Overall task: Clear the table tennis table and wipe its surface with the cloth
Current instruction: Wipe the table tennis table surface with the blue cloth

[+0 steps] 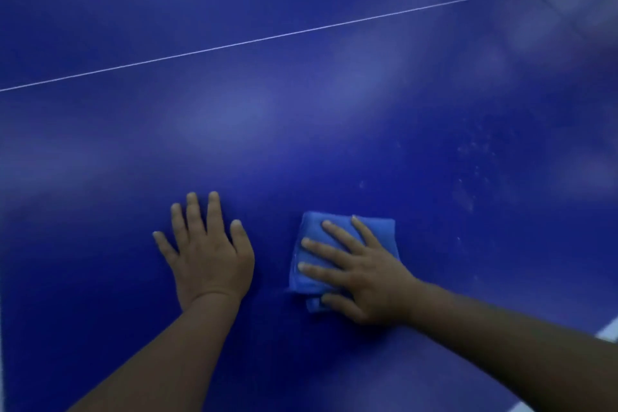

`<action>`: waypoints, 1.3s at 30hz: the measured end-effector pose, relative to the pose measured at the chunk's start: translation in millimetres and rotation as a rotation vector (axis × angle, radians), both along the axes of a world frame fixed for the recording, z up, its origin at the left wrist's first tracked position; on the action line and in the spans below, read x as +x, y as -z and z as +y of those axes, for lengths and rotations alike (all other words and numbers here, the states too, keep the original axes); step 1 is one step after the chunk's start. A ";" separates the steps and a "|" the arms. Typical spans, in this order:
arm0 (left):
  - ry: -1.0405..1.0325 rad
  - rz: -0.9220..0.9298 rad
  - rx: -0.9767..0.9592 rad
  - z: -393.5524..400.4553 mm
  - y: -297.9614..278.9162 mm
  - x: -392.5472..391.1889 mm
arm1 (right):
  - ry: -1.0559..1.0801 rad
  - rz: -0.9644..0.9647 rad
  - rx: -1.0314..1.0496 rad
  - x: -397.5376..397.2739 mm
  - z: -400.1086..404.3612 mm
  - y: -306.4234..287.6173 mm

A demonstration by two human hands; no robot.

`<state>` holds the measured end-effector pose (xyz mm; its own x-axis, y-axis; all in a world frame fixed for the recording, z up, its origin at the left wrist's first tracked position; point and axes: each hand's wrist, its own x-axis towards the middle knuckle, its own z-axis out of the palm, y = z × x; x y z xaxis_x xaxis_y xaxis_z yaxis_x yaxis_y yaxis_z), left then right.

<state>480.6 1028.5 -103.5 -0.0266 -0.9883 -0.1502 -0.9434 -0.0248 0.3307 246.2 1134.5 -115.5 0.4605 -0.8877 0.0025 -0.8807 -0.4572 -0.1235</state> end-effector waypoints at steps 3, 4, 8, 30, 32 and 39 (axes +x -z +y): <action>0.003 -0.023 0.009 -2.5 2.2 1.9 | 0.097 0.047 -0.009 -28.4 -93.7 1.9; 0.006 -0.022 0.018 -3.3 2.0 2.2 | 0.174 0.057 0.014 -36.2 -124.0 -0.6; -0.010 -0.031 0.048 -4.5 0.1 0.9 | 0.429 -0.005 0.026 -32.2 -158.4 -2.6; -0.029 -0.122 0.023 -6.0 6.4 -3.0 | 0.186 -0.029 0.047 -11.6 -219.3 2.2; -0.029 -0.143 0.008 -5.1 4.6 -4.8 | 0.079 0.000 0.029 -37.1 -240.5 0.8; -0.228 -0.048 -0.079 -37.1 -8.1 -56.5 | 0.486 0.003 0.029 -56.8 -285.9 -2.4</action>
